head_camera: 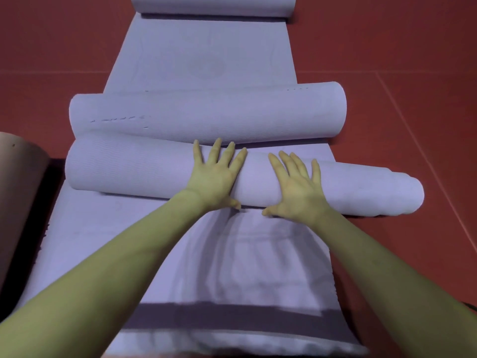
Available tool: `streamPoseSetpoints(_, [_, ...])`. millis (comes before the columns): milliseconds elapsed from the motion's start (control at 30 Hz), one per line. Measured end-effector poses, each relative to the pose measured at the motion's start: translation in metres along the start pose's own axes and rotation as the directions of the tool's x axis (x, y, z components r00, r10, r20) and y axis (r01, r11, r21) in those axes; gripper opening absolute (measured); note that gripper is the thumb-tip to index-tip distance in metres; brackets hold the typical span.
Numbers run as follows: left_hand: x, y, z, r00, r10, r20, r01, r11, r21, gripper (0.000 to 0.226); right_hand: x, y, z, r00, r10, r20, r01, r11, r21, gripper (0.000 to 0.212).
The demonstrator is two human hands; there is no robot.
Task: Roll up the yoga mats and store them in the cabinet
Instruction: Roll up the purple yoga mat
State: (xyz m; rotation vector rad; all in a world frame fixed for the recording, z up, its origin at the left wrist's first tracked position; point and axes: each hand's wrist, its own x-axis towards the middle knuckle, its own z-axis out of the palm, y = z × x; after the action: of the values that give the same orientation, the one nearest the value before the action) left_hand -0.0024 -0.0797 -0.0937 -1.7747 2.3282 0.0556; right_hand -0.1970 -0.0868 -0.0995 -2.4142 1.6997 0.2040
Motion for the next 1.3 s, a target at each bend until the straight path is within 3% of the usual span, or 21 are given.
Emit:
streamPoseSetpoints(133, [0.012, -0.004, 0.002, 1.000, 0.012, -0.013, -0.012, 0.999, 0.046, 0.131, 0.013, 0.005, -0.001, 0.999, -0.042, -0.005, 0.041, 0.992, -0.122, 0.127])
streamPoseSetpoints(233, [0.013, -0.010, 0.004, 0.996, 0.061, -0.061, -0.060, 0.998, 0.016, 0.126, 0.015, 0.007, -0.002, 0.998, -0.057, -0.031, 0.055, 0.996, -0.067, 0.121])
streamPoseSetpoints(400, [0.010, -0.015, 0.013, 0.950, 0.172, -0.261, -0.173, 0.985, 0.019, 0.118, 0.008, 0.008, 0.002, 0.984, -0.074, -0.162, 0.076, 0.997, 0.005, 0.111])
streamPoseSetpoints(667, [-0.012, -0.013, 0.012, 0.900, 0.240, -0.364, -0.237, 0.970, 0.053, 0.115, -0.013, 0.009, 0.005, 0.927, -0.127, -0.353, 0.134, 0.991, -0.004, 0.111])
streamPoseSetpoints(800, [-0.031, -0.002, 0.011, 0.888, 0.243, -0.390, -0.259, 0.966, 0.014, 0.112, -0.035, 0.012, -0.002, 0.935, -0.162, -0.317, 0.165, 0.986, -0.017, 0.111])
streamPoseSetpoints(1300, [-0.108, 0.048, 0.020, 0.907, 0.315, -0.278, -0.341, 0.939, -0.049, 0.101, -0.129, 0.018, 0.003, 0.977, -0.179, -0.113, 0.192, 0.973, 0.127, 0.108])
